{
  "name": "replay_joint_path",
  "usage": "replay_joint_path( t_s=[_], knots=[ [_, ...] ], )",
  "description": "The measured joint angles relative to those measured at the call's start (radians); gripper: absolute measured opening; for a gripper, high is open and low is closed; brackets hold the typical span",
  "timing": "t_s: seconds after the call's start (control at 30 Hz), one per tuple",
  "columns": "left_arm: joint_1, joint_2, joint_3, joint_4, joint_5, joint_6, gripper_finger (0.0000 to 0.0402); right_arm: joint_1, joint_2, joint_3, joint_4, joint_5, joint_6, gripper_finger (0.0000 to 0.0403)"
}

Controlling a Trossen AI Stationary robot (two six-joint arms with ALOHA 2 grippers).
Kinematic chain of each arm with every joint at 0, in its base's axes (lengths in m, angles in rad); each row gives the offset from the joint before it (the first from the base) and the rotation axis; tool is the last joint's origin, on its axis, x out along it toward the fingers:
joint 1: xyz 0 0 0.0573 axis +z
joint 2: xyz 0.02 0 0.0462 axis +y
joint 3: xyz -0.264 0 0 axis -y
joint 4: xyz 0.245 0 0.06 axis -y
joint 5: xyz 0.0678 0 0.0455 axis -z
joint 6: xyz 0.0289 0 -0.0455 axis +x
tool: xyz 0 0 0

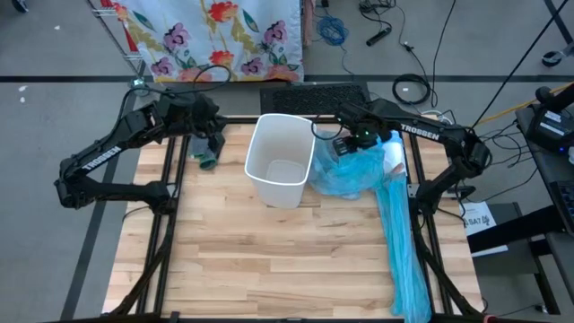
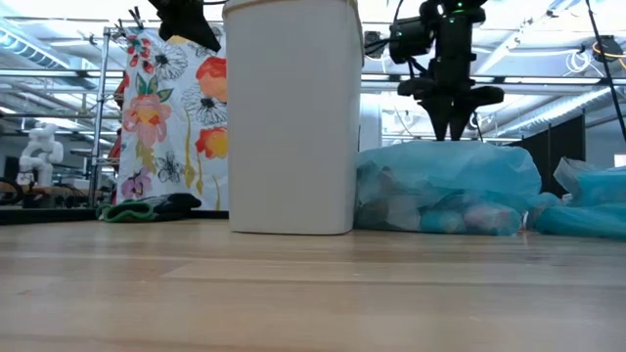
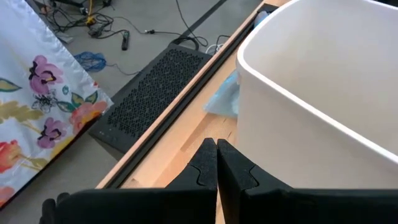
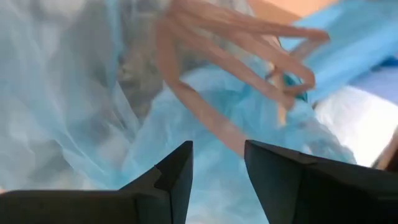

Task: Place trash/remove bag and relplace
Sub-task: Remove the blue trash bag from the trash bin, then insert the new blue trash bag into the trash bin

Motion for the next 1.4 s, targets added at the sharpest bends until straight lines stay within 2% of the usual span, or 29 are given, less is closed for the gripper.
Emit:
replay_joint_path(
  t_s=[0.2,0.43,0.6,0.77,0.87,1.13,1.4],
  knots=[
    [0.000,0.000,0.000,0.000,0.000,0.001,0.0000,0.006,-0.002,0.000,-0.011,-0.086,0.020,0.0137],
    [0.000,0.000,0.000,-0.032,0.000,0.001,0.0000,0.064,-0.069,0.000,-0.075,-0.082,0.084,0.0137],
    [0.000,0.000,0.000,-0.046,0.000,0.003,0.0000,0.155,-0.149,0.000,-0.153,-0.015,0.183,0.0137],
    [0.000,0.000,0.000,-0.058,0.000,0.028,0.0000,0.290,-0.207,0.000,-0.276,0.080,0.353,0.0138],
    [0.000,0.000,0.000,-0.058,0.000,0.028,0.0000,0.358,-0.226,-0.007,-0.319,0.096,0.457,0.0147],
    [0.000,0.000,0.000,-0.059,0.003,0.071,0.0000,0.496,-0.276,-0.078,-0.318,0.036,0.661,0.0221],
    [0.000,0.000,0.000,-0.077,0.029,0.072,0.0000,0.620,-0.285,-0.284,-0.318,-0.031,0.877,0.0311]
  ],
)
